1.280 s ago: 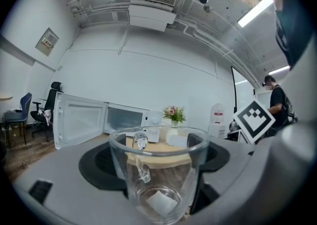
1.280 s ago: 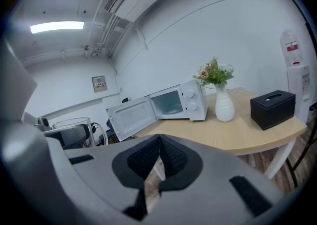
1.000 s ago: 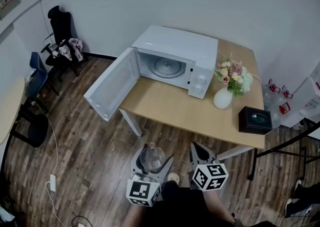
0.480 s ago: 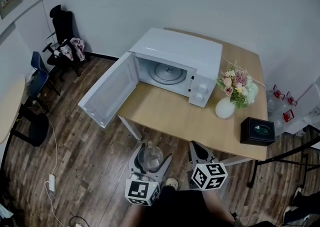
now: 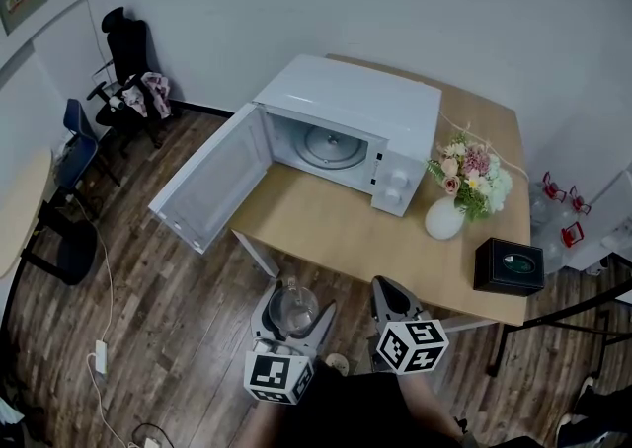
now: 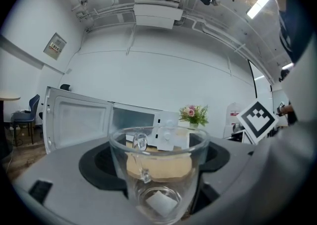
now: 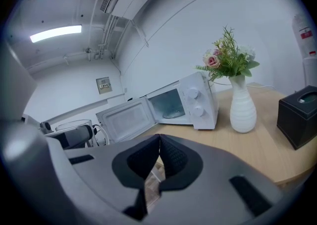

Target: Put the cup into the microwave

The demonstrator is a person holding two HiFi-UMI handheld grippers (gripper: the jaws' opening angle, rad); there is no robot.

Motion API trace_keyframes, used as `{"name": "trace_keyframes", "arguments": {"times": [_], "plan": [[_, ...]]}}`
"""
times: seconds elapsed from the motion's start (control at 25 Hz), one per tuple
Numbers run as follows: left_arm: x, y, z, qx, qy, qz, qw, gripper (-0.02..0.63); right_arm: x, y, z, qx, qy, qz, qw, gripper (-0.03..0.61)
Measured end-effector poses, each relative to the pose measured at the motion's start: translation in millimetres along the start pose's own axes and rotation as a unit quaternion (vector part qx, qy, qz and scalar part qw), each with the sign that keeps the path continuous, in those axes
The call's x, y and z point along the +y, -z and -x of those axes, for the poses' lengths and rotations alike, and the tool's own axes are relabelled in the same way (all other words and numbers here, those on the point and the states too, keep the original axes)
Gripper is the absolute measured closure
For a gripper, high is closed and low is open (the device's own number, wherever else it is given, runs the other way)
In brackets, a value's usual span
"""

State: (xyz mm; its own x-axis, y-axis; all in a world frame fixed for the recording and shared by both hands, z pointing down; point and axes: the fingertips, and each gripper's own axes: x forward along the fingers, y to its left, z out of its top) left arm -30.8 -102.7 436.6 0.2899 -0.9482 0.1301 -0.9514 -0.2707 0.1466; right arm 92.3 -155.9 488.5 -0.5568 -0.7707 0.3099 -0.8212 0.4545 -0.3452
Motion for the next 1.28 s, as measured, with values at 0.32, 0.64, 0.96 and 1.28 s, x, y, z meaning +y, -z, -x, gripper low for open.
{"name": "trace_keyframes", "arguments": {"times": [0.32,0.64,0.96,1.28], "plan": [[2.7,-2.3,7.9,0.007,-0.020,0.008,0.9997,0.199,3.0,4.9,1.1,0.015,-0.008,-0.008,1.000,0.586],[14.1,-3.6,-7.1,0.010,-0.022,0.012,0.9996,0.199,1.1,0.6,-14.0,0.018,-0.010,-0.009,1.000,0.586],[27.2,-11.7,-49.2,0.009,-0.003,0.010,0.9999,0.199,-14.5,-16.7,-41.2,0.013,0.006,-0.013,1.000,0.586],[50.1,-16.1,-91.6,0.019,0.013,0.007,0.9997,0.199,-21.0,-27.9,-82.0,0.018,0.009,-0.016,1.000,0.586]]}}
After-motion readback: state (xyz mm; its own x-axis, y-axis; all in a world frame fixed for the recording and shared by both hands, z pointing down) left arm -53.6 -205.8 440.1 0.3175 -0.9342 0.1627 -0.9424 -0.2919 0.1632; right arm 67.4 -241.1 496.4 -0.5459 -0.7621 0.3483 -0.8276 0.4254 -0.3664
